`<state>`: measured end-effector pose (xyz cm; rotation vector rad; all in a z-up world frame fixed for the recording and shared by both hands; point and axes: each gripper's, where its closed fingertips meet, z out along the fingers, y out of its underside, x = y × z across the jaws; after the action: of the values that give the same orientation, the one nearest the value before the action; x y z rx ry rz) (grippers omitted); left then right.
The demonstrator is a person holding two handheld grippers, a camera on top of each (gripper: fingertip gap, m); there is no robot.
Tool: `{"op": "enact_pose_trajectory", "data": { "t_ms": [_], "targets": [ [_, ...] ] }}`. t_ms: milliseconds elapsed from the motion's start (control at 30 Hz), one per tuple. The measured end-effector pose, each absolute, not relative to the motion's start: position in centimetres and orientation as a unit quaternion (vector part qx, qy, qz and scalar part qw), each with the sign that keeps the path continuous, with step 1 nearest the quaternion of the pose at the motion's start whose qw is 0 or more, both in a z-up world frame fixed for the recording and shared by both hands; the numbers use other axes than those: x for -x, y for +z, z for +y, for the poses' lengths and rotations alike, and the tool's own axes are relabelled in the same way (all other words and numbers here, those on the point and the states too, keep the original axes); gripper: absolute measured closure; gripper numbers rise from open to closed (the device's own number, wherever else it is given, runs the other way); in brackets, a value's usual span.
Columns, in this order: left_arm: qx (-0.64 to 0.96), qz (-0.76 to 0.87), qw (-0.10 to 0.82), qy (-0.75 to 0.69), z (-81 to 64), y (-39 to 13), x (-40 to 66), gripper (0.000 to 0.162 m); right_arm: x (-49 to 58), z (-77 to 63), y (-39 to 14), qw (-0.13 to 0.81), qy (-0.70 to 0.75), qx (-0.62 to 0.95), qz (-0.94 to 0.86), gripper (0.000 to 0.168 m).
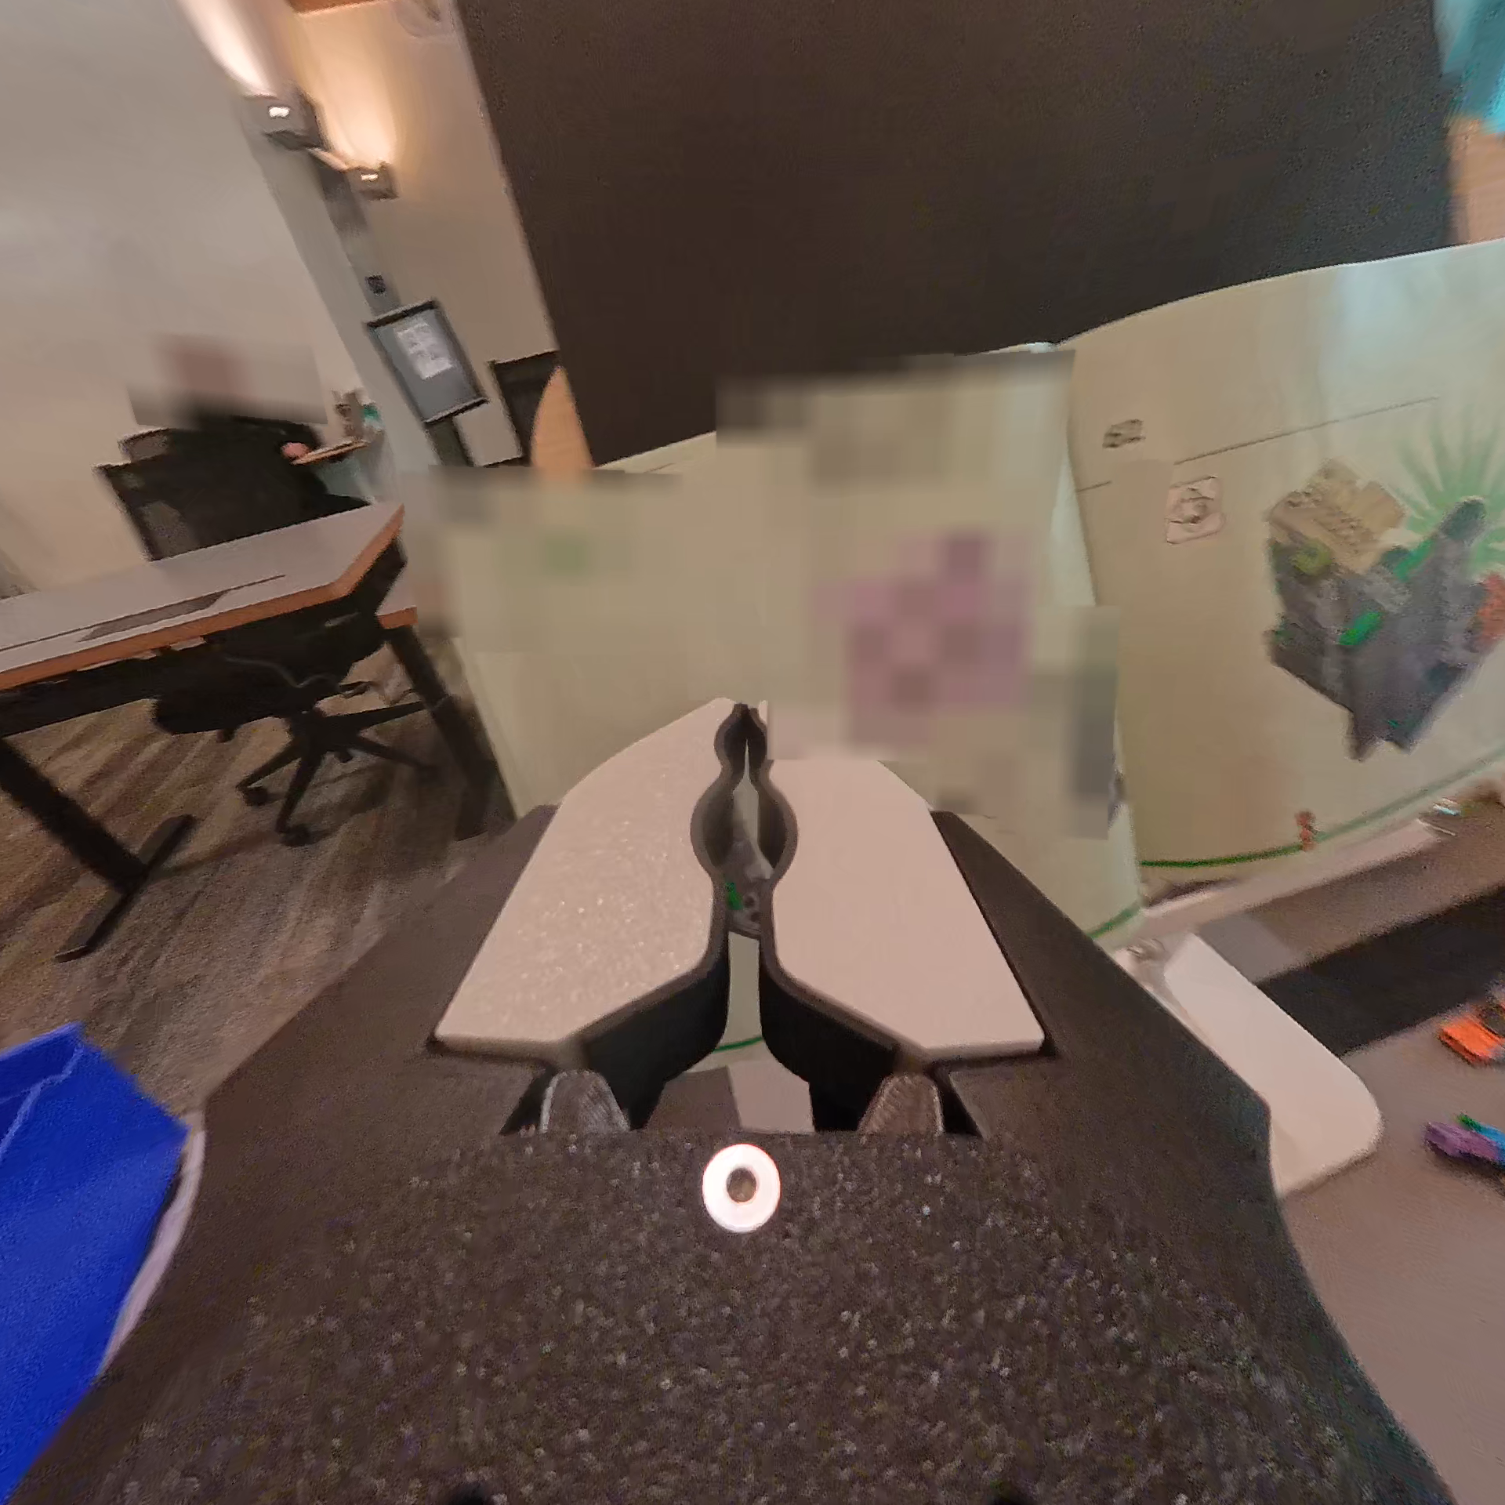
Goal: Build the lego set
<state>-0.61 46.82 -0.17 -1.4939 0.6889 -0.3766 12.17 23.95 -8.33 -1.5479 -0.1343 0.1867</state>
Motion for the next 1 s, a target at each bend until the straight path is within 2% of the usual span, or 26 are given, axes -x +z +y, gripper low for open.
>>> {"op": "enact_pose_trajectory", "data": {
  "t_ms": [500, 700, 867, 1000],
  "targets": [
    [0.635, 0.384, 0.641, -0.196, 37.5, 0.1, 8.1, 0.162, -11.3, 23.2, -7.9, 0.706, 0.031, 0.700, -0.105, 0.160],
    [0.695, 0.413, 0.579, -0.110, 35.6, -2.3, 20.7, 0.162, -11.6, 23.1, -7.9, 0.704, 0.024, 0.702, -0.107, 0.159],
    [0.770, 0.374, 0.514, -0.049, 34.9, -5.3, 33.9, 0.147, -10.7, 23.6, -9.1, 0.692, 0.031, 0.711, -0.119, 0.156],
    [0.833, 0.349, 0.429, -0.023, 34.0, -10.2, 41.9, 0.139, -9.7, 23.9, -10.0, 0.682, 0.027, 0.719, -0.135, 0.156]
  ]
}}
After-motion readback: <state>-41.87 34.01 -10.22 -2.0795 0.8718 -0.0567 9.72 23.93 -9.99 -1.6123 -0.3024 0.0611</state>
